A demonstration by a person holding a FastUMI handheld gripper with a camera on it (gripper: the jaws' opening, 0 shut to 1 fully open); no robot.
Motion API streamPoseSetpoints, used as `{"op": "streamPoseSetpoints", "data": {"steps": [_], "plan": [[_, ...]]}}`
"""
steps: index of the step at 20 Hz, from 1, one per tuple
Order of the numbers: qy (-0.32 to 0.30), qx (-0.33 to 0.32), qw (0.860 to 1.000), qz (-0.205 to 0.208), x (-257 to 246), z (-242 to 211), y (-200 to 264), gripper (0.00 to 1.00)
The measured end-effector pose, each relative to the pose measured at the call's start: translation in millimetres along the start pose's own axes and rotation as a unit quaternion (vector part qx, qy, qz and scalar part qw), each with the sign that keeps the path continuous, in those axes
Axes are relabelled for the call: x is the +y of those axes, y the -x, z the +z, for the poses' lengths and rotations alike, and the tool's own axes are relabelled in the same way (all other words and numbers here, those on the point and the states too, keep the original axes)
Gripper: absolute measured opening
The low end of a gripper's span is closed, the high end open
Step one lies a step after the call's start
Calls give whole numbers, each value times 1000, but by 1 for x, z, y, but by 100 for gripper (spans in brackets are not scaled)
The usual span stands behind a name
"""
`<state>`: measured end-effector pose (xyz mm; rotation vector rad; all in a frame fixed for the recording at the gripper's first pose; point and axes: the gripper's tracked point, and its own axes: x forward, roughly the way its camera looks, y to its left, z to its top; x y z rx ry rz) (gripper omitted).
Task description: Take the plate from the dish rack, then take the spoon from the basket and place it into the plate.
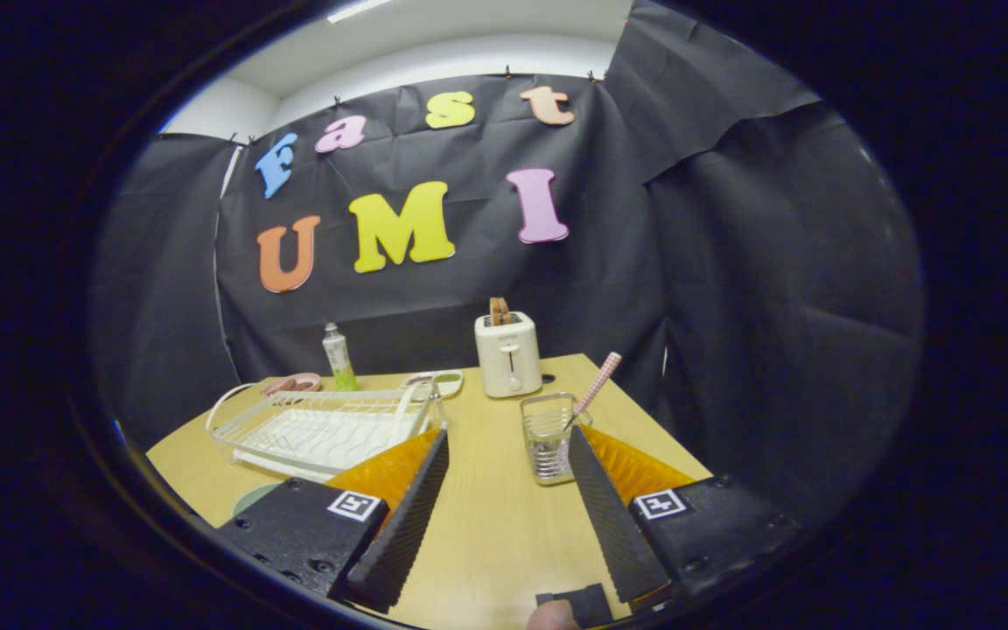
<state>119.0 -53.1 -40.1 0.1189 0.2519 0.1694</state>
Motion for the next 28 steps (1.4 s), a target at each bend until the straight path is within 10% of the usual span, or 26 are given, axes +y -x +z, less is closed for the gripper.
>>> {"op": "streamPoseSetpoints", "data": {"steps": [13, 28], "plan": [[-12, 25, 999, 31, -66, 5, -146, 83], [-81, 34, 992, 85, -35, 11, -168, 14]]}}
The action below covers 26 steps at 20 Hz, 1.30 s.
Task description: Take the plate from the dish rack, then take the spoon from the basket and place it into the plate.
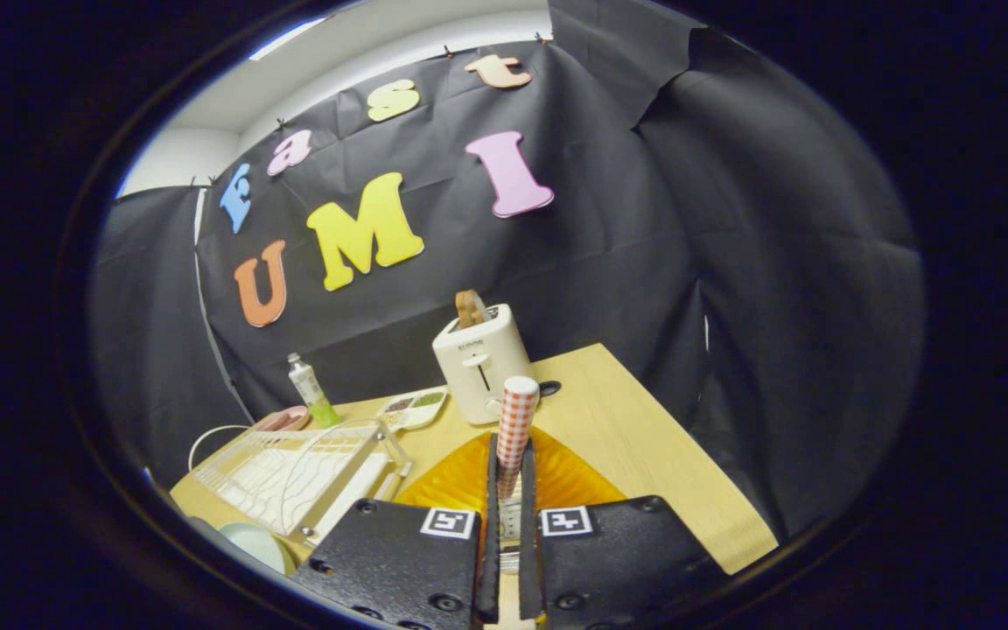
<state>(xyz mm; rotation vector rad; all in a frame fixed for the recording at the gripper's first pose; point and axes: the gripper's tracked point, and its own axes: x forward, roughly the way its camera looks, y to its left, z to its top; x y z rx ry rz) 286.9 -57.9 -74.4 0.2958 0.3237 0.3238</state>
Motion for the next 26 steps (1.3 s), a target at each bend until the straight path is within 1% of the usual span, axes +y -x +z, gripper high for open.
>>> {"op": "streamPoseSetpoints", "data": {"steps": [2, 4, 6, 9, 12, 13, 15, 19, 23, 26], "plan": [[2, -1, 1000, -4, 7, 0, 1, 9], [4, -30, 1000, -10, 13, 15, 8, 8], [32, -63, 997, -31, 15, 36, 19, 8], [69, -91, 992, -51, 32, 63, 45, 8], [104, -136, 984, -52, 64, 85, 80, 8], [115, -141, 982, -51, 78, 88, 92, 8], [121, -139, 982, -41, 109, 83, 113, 8], [115, -121, 986, 1, 180, 61, 146, 8], [132, -106, 985, 36, 241, 25, 161, 8], [125, -82, 987, 60, 274, -12, 166, 8]]}}
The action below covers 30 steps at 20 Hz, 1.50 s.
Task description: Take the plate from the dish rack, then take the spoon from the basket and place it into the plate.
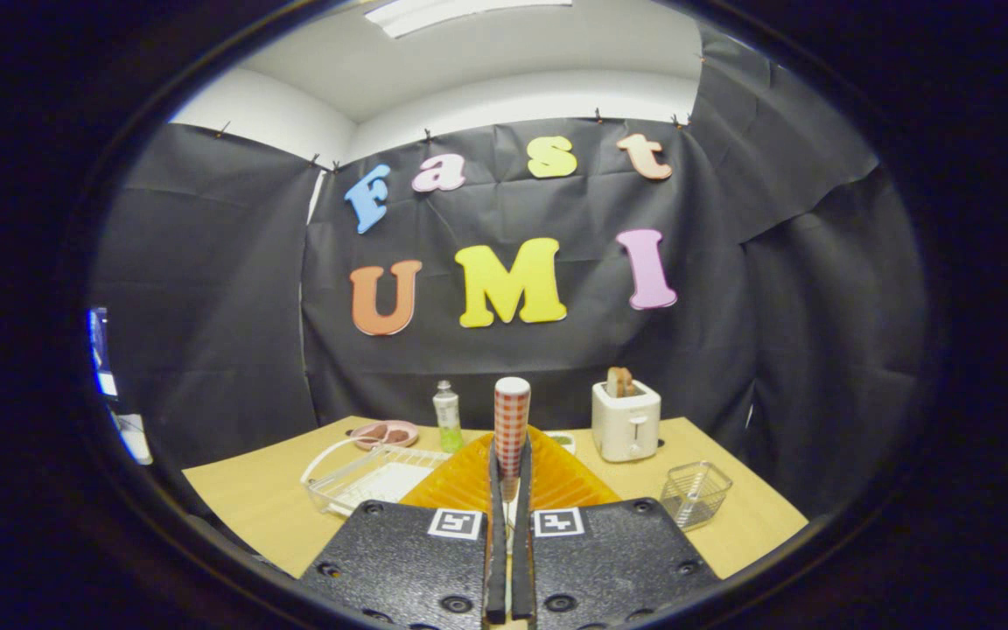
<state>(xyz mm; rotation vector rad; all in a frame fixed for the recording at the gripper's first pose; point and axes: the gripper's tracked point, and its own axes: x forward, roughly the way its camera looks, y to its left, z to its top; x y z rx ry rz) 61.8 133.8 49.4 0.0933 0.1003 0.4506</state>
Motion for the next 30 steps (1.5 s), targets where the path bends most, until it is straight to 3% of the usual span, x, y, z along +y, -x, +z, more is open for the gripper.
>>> {"op": "streamPoseSetpoints", "data": {"steps": [14, 25, 30], "plan": [[-34, 82, 996, 25, 86, -103, -11, 8], [-42, 86, 995, -6, 91, -138, -12, 8], [-33, 82, 996, -21, 83, -141, -12, 17]]}}
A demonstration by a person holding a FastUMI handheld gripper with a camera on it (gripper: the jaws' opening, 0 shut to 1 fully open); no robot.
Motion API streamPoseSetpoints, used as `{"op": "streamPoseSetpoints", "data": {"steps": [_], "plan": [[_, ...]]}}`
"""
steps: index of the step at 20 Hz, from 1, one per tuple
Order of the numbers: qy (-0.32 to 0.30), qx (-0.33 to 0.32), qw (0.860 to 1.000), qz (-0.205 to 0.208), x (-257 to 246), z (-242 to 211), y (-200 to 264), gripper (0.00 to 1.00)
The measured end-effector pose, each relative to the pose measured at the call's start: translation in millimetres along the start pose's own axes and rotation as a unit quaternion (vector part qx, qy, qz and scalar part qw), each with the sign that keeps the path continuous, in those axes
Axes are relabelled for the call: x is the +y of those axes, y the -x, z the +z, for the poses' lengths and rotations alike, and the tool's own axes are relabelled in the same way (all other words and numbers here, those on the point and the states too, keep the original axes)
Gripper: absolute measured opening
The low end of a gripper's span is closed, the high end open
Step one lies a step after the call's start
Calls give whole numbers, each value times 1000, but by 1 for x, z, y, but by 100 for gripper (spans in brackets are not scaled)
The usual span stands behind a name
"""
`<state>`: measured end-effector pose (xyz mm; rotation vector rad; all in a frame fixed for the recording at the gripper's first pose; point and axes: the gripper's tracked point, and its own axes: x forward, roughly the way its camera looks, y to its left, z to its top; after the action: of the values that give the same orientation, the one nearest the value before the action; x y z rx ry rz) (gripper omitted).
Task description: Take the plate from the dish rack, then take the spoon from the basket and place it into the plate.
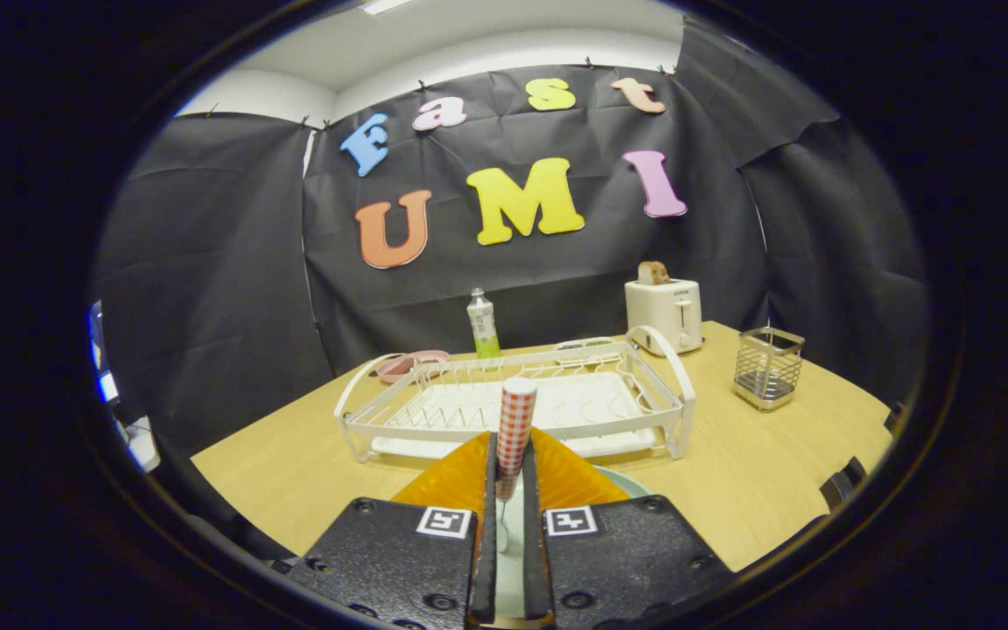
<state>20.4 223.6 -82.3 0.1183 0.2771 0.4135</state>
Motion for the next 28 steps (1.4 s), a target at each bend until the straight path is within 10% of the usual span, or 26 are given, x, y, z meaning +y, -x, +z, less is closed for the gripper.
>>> {"op": "streamPoseSetpoints", "data": {"steps": [3, 9, 11, 28], "plan": [[4, 5, 1000, -10, -6, -2, -4, 23], [15, 2, 999, -41, -19, 8, -4, 90], [29, -11, 998, -48, -23, 14, 0, 98], [75, -100, 989, -83, -33, 62, 52, 100]]}}
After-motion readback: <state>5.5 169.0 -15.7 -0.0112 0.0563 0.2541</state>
